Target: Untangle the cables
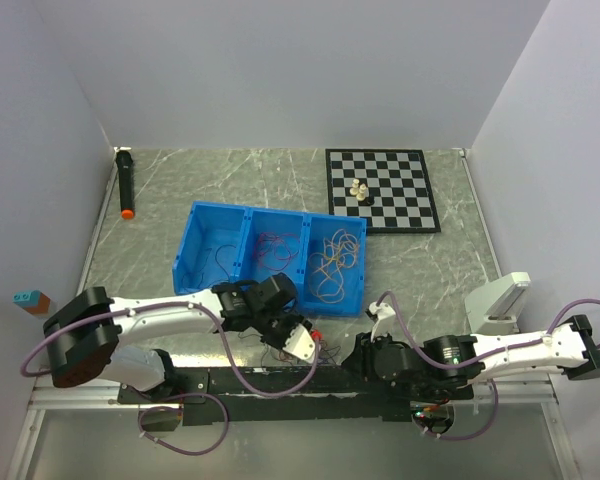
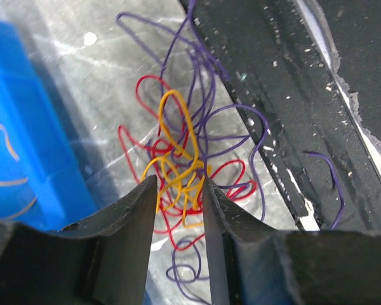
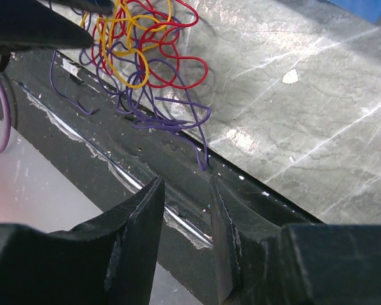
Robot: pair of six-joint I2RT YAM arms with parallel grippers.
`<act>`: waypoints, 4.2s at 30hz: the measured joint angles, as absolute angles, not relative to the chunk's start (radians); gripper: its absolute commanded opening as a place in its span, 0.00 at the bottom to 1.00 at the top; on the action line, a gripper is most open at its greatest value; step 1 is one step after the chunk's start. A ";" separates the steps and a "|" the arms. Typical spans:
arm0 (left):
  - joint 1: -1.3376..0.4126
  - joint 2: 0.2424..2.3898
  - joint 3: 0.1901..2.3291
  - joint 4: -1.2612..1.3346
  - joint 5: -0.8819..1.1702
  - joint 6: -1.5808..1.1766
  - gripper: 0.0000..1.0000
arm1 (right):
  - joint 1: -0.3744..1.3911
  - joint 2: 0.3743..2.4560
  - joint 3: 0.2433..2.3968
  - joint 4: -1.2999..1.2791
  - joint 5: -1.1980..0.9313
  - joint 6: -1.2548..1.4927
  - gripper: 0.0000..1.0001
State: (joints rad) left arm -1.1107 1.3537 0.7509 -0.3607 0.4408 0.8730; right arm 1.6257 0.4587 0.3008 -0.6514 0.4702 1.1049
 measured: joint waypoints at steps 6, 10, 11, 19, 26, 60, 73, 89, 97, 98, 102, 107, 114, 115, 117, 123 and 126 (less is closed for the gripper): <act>-1.138 1.396 0.751 -0.324 0.437 0.915 0.28 | 1.626 0.442 0.301 -0.651 0.470 1.102 0.41; -1.141 1.413 0.751 -0.296 0.422 0.945 0.04 | 1.626 0.430 0.301 -0.651 0.469 1.099 0.41; -1.141 1.414 0.751 -0.295 0.419 0.953 0.02 | 1.626 0.430 0.301 -0.651 0.469 1.098 0.41; -1.143 1.383 0.756 -0.358 0.393 0.957 0.01 | 1.626 0.443 0.301 -0.646 0.466 1.079 0.44; -1.173 1.293 0.894 -0.464 0.397 0.874 0.01 | 1.626 0.492 0.314 -0.651 0.466 1.053 0.48; -1.191 1.194 1.394 -0.668 0.495 0.604 0.01 | 1.626 0.564 0.535 -0.265 0.727 0.505 0.56; -1.199 1.244 1.525 -0.664 0.535 0.533 0.01 | 1.622 0.680 0.515 -0.054 0.711 0.427 0.53; -1.199 1.345 1.890 -0.576 0.472 0.432 0.01 | 1.588 0.723 0.466 -0.088 0.627 0.519 0.33; -1.188 1.345 2.000 -0.434 0.340 0.472 0.01 | 1.586 0.649 0.388 -0.229 0.556 0.660 0.28; -1.188 1.345 2.002 -0.419 0.328 0.484 0.01 | 1.586 0.639 0.382 -0.242 0.550 0.673 0.28; -1.187 1.345 2.000 -0.353 0.274 0.542 0.01 | 1.586 0.597 0.338 -0.296 0.503 0.737 0.28; -1.186 1.308 1.915 -0.143 0.197 0.652 0.01 | 1.586 0.606 0.325 -0.361 0.452 0.789 0.29; -1.186 1.266 1.826 -0.023 0.157 0.710 0.01 | 1.586 0.609 0.325 -0.400 0.421 0.825 0.25; -1.186 1.245 1.775 -0.012 0.151 0.710 0.01 | 1.586 0.597 0.325 -0.411 0.420 0.834 0.25; -1.186 1.225 1.704 -0.004 0.140 0.702 0.01 | 1.586 0.557 0.325 -0.432 0.418 0.853 0.24; -1.157 1.213 1.419 0.052 0.088 0.641 0.01 | 1.586 0.362 0.299 -0.488 0.424 0.899 0.26; -1.111 1.241 1.316 0.067 0.071 0.599 0.01 | 1.586 0.304 0.292 -0.523 0.433 0.917 0.27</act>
State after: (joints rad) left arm -1.1114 1.2411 1.3159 0.0669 0.0708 0.5987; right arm 1.5864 0.3038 0.2920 -0.5232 0.4328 0.9173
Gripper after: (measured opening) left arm 0.012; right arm 0.265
